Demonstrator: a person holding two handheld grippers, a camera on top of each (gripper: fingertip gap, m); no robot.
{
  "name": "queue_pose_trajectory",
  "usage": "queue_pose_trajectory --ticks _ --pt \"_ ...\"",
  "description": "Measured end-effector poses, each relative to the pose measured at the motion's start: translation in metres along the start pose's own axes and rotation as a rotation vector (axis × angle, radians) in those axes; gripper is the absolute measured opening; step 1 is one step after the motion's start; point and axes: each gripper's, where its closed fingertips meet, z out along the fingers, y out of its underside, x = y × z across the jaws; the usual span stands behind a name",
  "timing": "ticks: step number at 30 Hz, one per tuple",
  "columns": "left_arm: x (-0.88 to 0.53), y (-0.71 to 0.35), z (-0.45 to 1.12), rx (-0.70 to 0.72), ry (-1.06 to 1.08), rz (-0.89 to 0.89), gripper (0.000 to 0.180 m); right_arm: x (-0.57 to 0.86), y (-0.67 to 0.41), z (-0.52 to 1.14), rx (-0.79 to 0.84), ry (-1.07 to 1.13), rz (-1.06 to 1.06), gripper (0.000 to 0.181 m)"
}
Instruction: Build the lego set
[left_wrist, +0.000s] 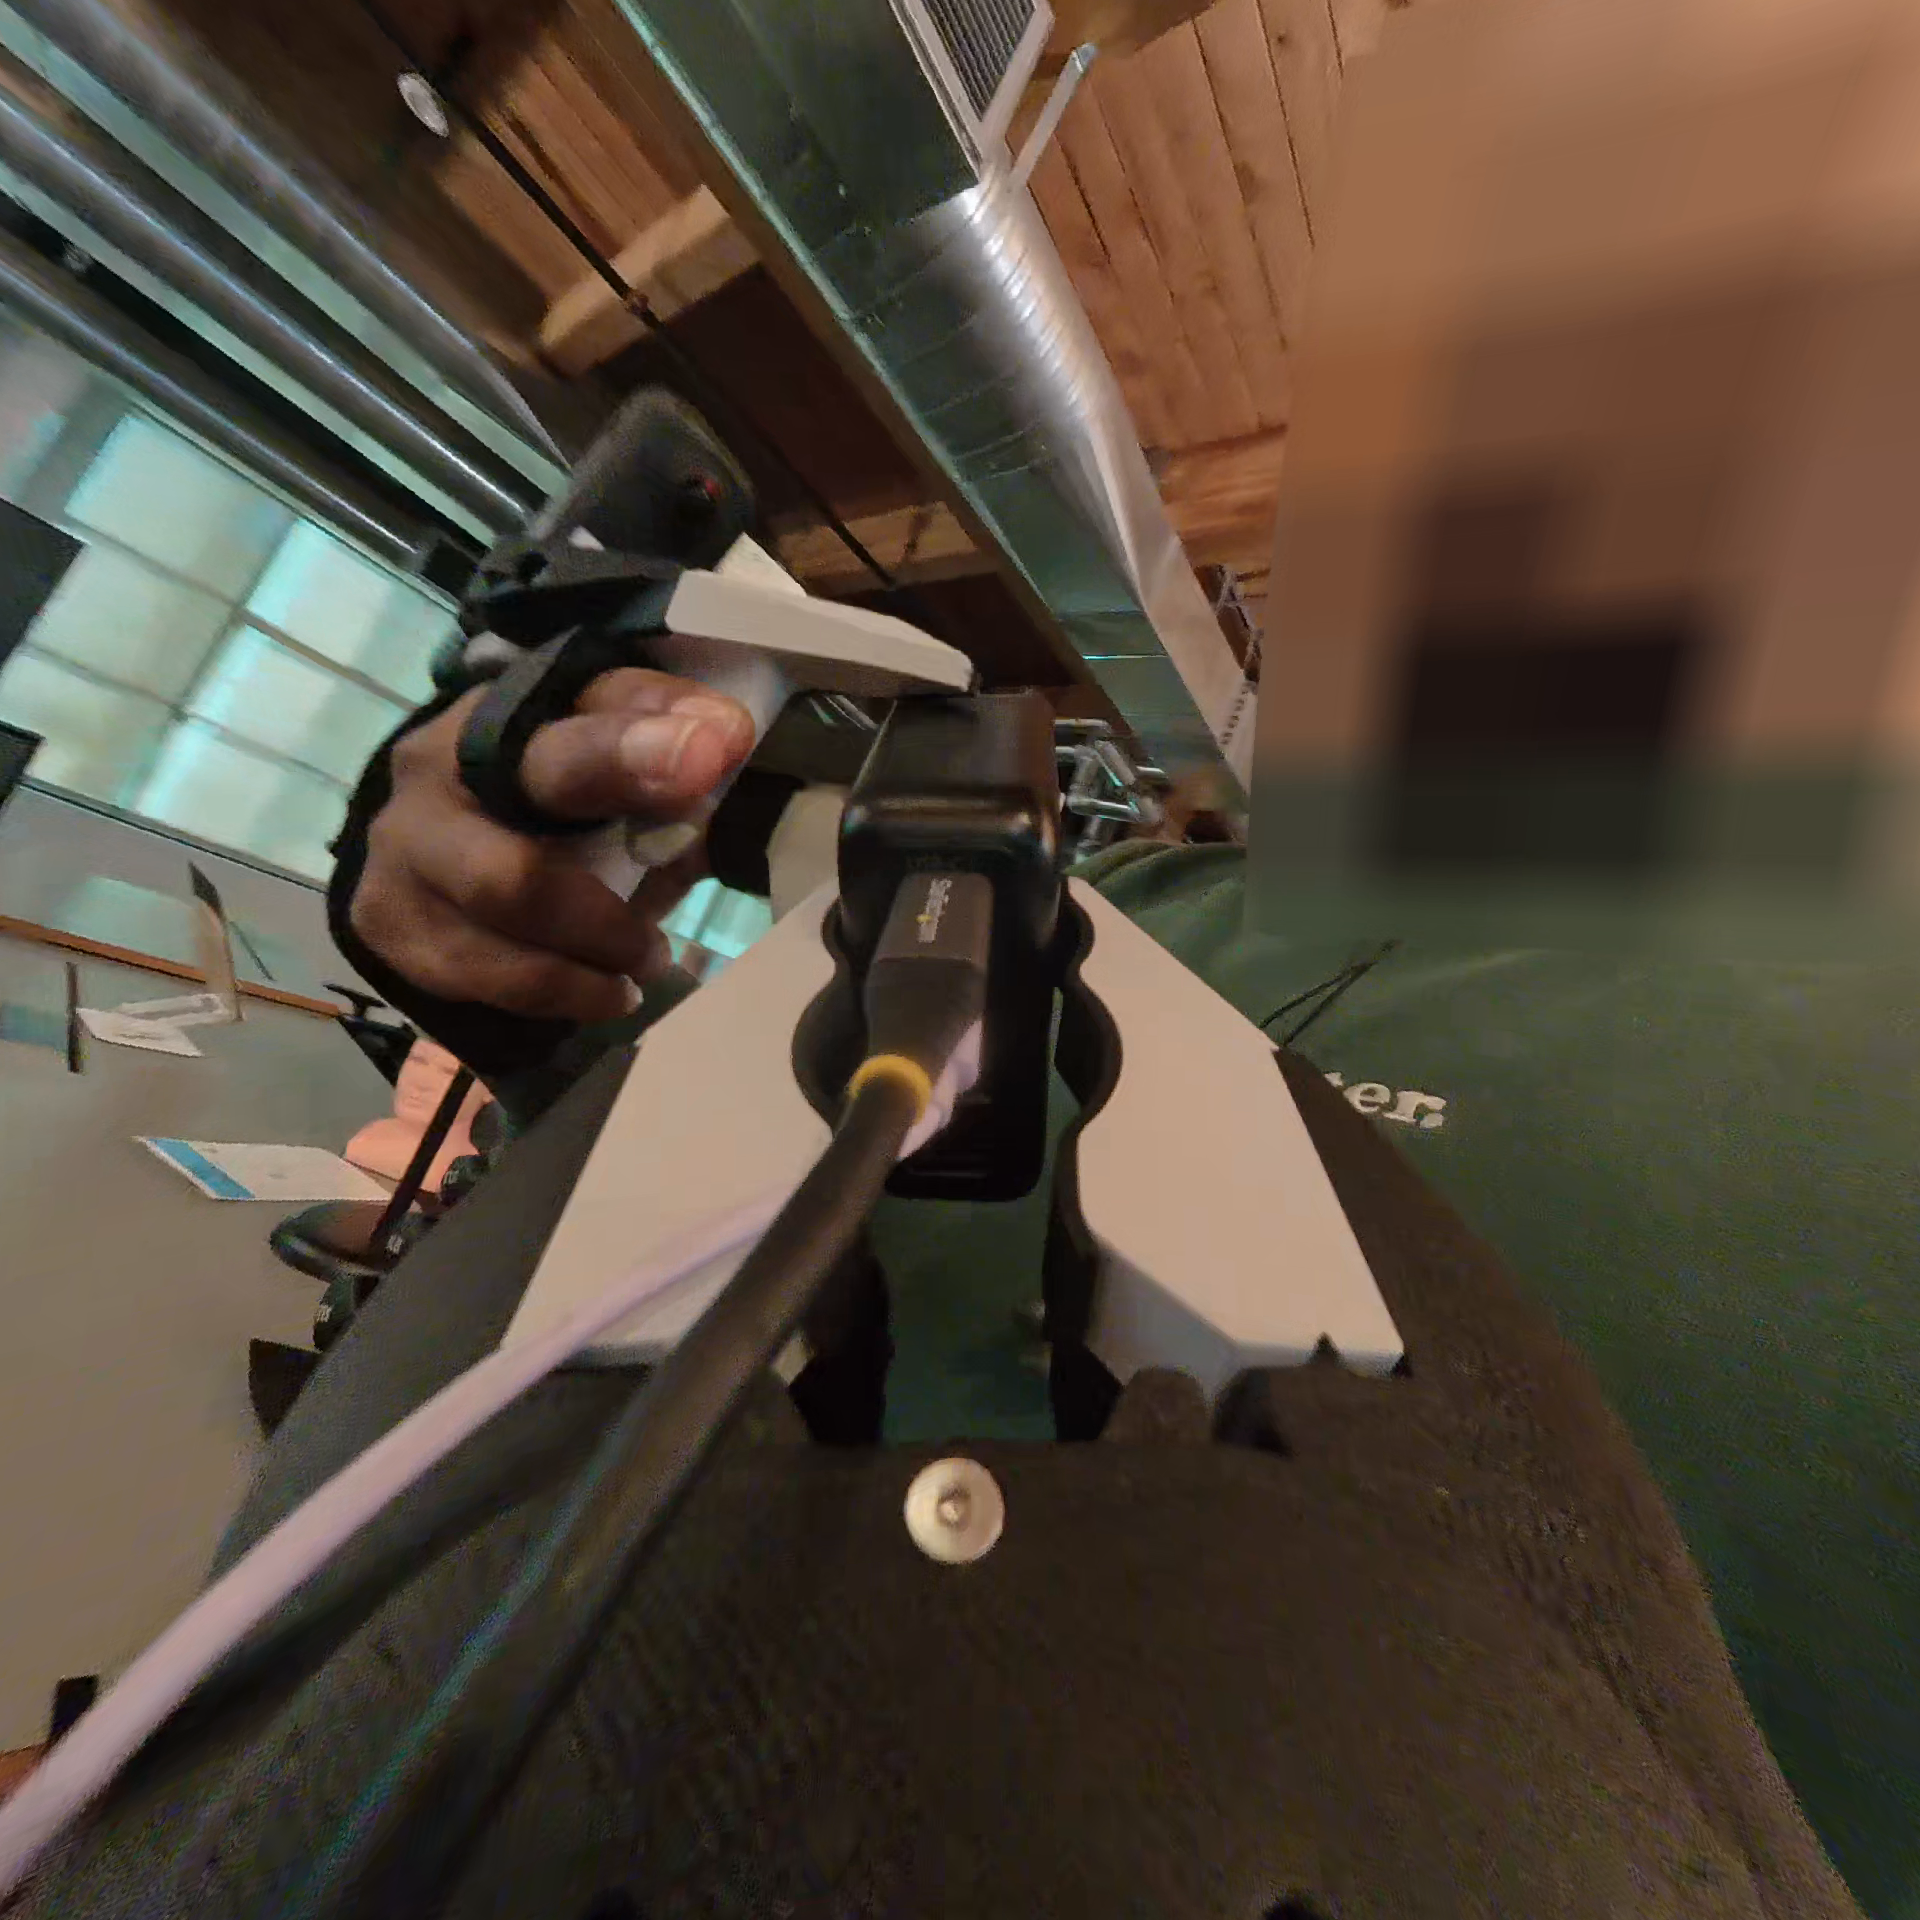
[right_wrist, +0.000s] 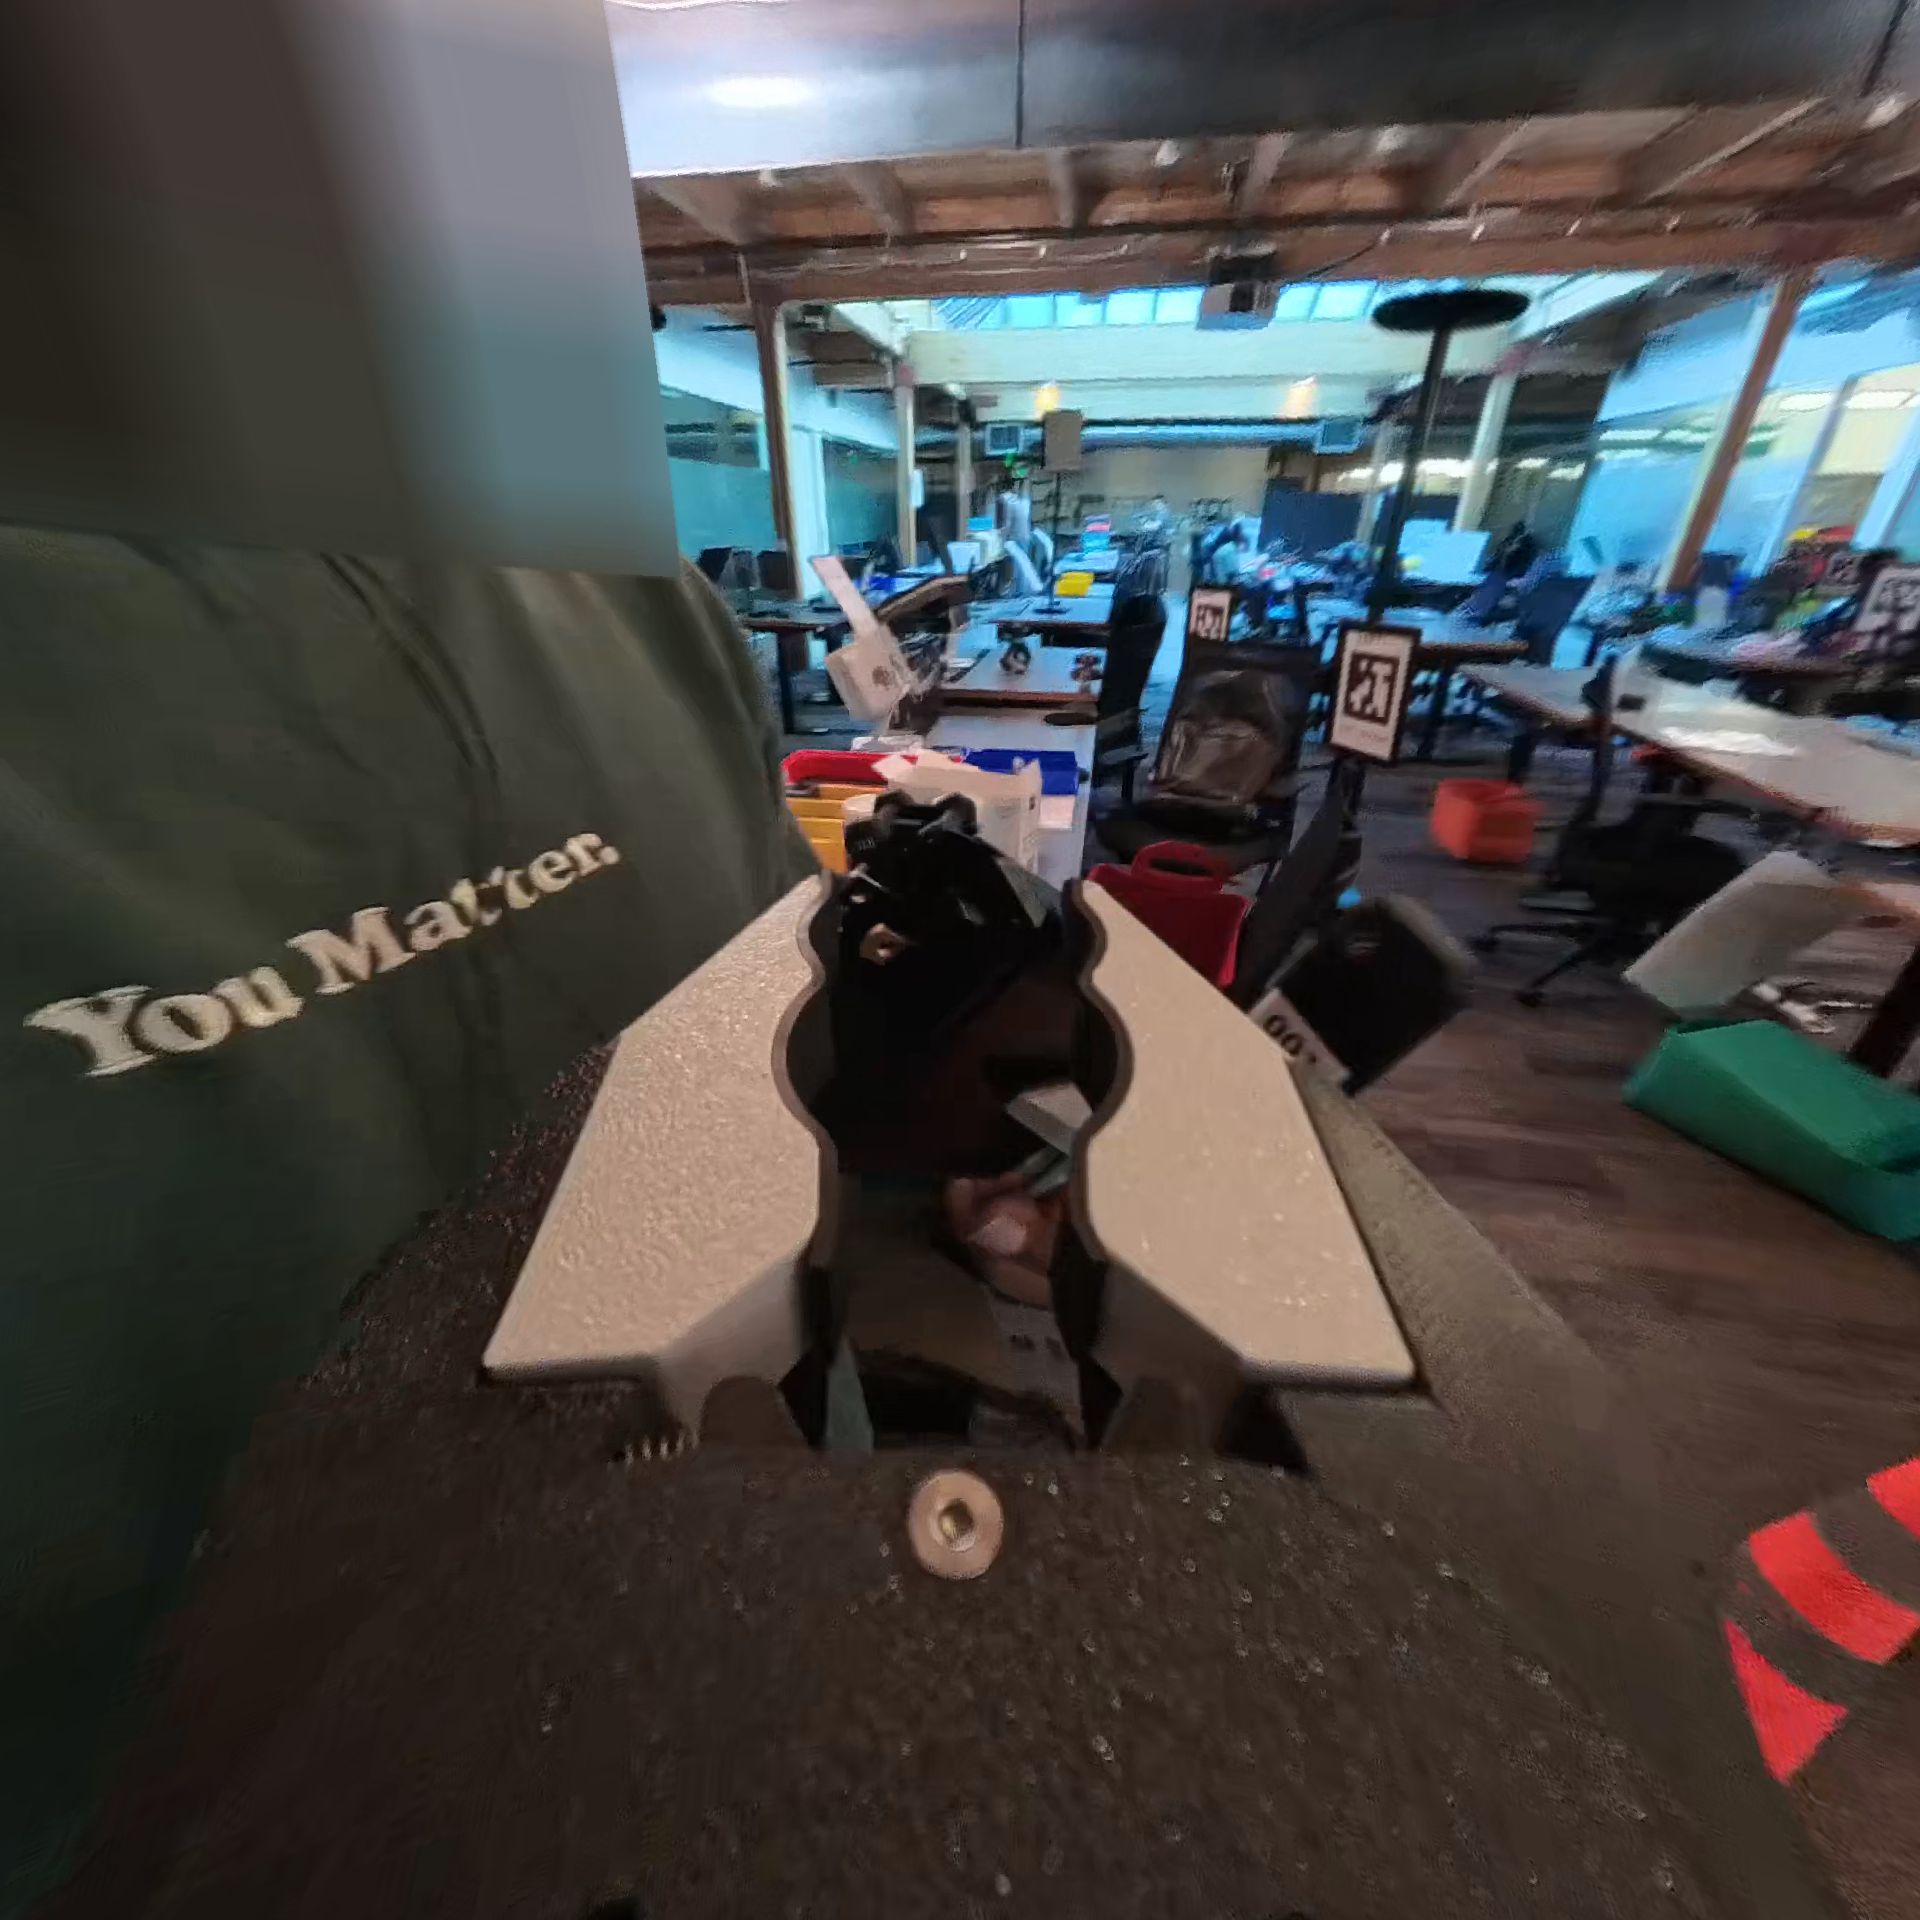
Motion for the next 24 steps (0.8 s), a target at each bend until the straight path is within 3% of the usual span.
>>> queue_pose_trajectory --ticks 8,10,11,13,16,19,21,24 --pt "-0.099 -0.117 -0.057 -0.159 0.008 -0.096 0.032 0.154 -0.016 -0.042 -0.008 -0.11 0.042 0.033" --pt "-0.127 -0.13 -0.072 -0.242 -0.036 -0.079 0.032 0.186 -0.019 -0.054 0.055 -0.21 0.147 0.0" --pt "-0.142 -0.136 -0.078 -0.276 -0.053 -0.066 0.032 0.207 -0.003 -0.055 -0.006 -0.222 0.168 0.0" --pt "-0.167 -0.155 -0.088 -0.292 -0.055 -0.057 0.033 0.247 0.005 -0.062 0.024 -0.251 0.211 0.0" --pt "-0.212 -0.202 -0.115 -0.236 -0.121 -0.01 0.032 0.324 -0.024 -0.098 0.26 -0.216 0.252 0.024" --pt "-0.263 -0.254 -0.16 -0.211 -0.259 0.047 0.032 0.425 -0.03 -0.148 0.402 0.003 0.262 0.035" --pt "-0.301 -0.287 -0.197 -0.228 -0.386 0.073 0.032 0.483 -0.009 -0.172 0.341 0.127 0.239 0.036" --pt "-0.358 -0.333 -0.257 -0.3 -0.613 0.069 0.032 0.555 0.039 -0.185 0.12 0.176 0.267 0.045"
